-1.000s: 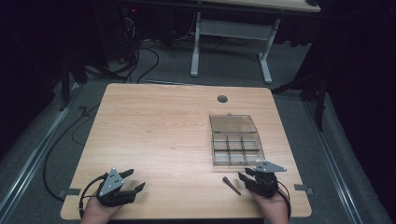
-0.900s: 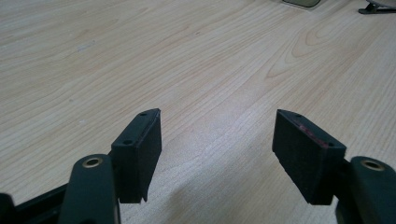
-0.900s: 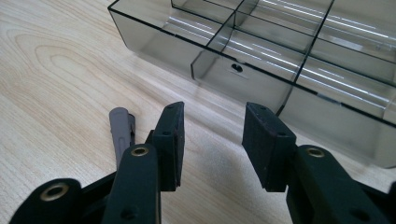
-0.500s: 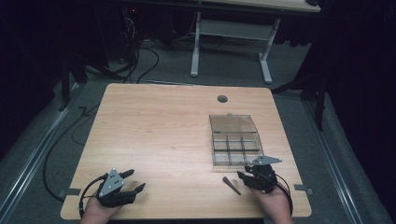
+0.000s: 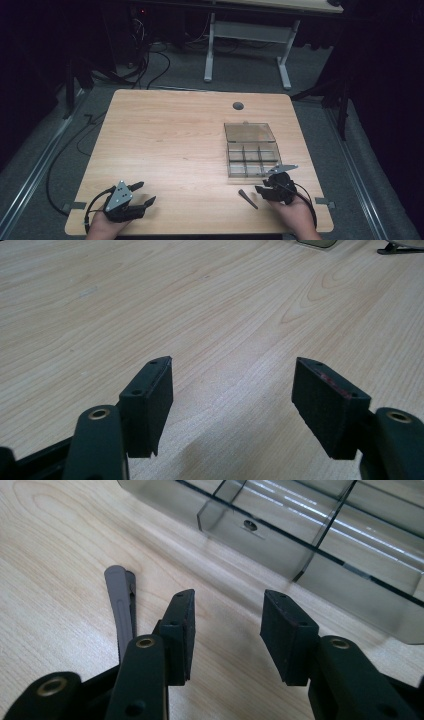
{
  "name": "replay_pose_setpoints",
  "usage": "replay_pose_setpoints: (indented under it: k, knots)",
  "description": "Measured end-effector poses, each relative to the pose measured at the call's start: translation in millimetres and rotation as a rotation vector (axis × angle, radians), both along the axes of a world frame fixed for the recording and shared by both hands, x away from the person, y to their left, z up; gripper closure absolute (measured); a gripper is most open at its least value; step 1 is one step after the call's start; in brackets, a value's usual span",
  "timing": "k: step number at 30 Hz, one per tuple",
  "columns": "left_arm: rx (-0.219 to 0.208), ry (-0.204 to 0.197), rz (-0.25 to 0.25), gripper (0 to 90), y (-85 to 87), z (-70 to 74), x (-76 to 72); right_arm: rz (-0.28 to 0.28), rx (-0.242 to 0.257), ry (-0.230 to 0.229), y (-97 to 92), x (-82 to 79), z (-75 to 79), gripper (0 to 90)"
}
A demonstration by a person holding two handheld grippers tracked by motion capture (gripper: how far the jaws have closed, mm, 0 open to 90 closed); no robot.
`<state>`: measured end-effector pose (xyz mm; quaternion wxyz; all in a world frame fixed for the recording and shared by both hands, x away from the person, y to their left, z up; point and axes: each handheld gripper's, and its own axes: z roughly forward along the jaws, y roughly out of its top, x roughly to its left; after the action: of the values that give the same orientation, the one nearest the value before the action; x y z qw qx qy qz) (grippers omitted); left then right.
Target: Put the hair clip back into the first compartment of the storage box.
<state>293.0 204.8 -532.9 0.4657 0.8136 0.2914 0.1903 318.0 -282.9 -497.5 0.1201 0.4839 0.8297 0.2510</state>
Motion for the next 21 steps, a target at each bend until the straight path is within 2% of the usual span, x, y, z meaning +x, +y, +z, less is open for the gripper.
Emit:
replay_pose_setpoints:
  k: [5, 8, 11, 21]
  knots:
    - [-0.001, 0.003, -0.002, 33.3, 0.2, -0.1, 0.1, 0.021, -0.033, 0.044, 4.2, 2.2, -0.4, 57.1]
    - [0.001, 0.003, -0.002, 33.3, 0.1, 0.0, 0.2, 0.03, -0.043, 0.055, 5.9, 2.9, -0.5, 56.8]
    - [0.0, 0.004, -0.001, 33.3, 0.1, -0.1, 0.3, 0.044, -0.064, 0.089, 9.0, 4.3, -0.7, 56.2]
    - [0.001, 0.007, -0.006, 33.3, 0.4, 0.1, 0.3, 0.081, -0.123, 0.148, 16.2, 6.5, 2.7, 55.4]
